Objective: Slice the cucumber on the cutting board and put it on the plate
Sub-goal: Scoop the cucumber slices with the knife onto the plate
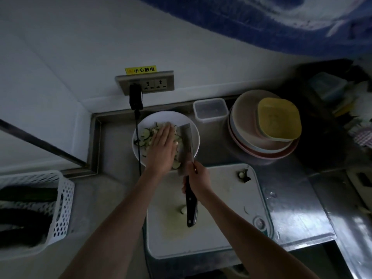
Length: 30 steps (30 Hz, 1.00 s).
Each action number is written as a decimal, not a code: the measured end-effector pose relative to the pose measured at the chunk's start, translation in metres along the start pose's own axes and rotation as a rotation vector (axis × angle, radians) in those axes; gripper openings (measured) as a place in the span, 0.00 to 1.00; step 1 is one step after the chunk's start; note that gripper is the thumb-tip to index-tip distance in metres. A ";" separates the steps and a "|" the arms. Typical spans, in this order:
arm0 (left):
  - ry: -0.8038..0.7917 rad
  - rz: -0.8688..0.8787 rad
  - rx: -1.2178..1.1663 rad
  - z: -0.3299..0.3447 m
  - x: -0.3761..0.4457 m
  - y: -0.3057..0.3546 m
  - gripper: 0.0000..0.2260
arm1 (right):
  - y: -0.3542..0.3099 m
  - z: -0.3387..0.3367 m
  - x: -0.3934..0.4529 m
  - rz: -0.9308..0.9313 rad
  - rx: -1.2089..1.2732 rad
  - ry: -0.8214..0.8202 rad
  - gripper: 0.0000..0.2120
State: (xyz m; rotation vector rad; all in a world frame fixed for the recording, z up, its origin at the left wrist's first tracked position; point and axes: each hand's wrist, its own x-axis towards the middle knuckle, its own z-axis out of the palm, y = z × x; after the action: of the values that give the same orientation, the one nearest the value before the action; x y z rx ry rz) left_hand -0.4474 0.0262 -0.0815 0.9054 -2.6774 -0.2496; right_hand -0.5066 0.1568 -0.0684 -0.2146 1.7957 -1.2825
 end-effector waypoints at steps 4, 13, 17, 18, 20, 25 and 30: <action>-0.171 0.238 0.035 0.012 -0.034 0.011 0.26 | -0.006 0.000 0.007 -0.014 0.010 0.044 0.14; -0.135 0.066 0.141 0.011 -0.019 -0.007 0.24 | -0.011 -0.005 0.005 -0.007 0.008 0.043 0.13; -0.166 0.167 0.186 0.013 -0.009 -0.003 0.24 | -0.008 -0.014 0.005 -0.065 -0.115 0.085 0.14; -0.177 0.151 0.196 0.016 -0.006 -0.004 0.24 | -0.008 -0.016 0.004 -0.070 -0.124 0.092 0.14; -0.205 0.111 0.194 0.019 -0.002 -0.008 0.24 | -0.009 -0.021 0.002 -0.066 -0.112 0.109 0.14; -0.119 0.109 0.088 0.010 -0.019 0.003 0.24 | -0.005 -0.044 -0.010 -0.042 -0.097 0.156 0.12; -0.131 -0.149 -0.325 0.013 -0.123 0.043 0.28 | 0.027 -0.079 -0.044 -0.069 -0.252 0.182 0.15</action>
State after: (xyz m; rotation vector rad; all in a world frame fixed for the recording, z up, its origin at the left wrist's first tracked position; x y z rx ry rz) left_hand -0.3828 0.1363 -0.1111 1.0112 -2.5772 -0.7770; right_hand -0.5301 0.2478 -0.0608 -0.3100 2.1239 -1.1509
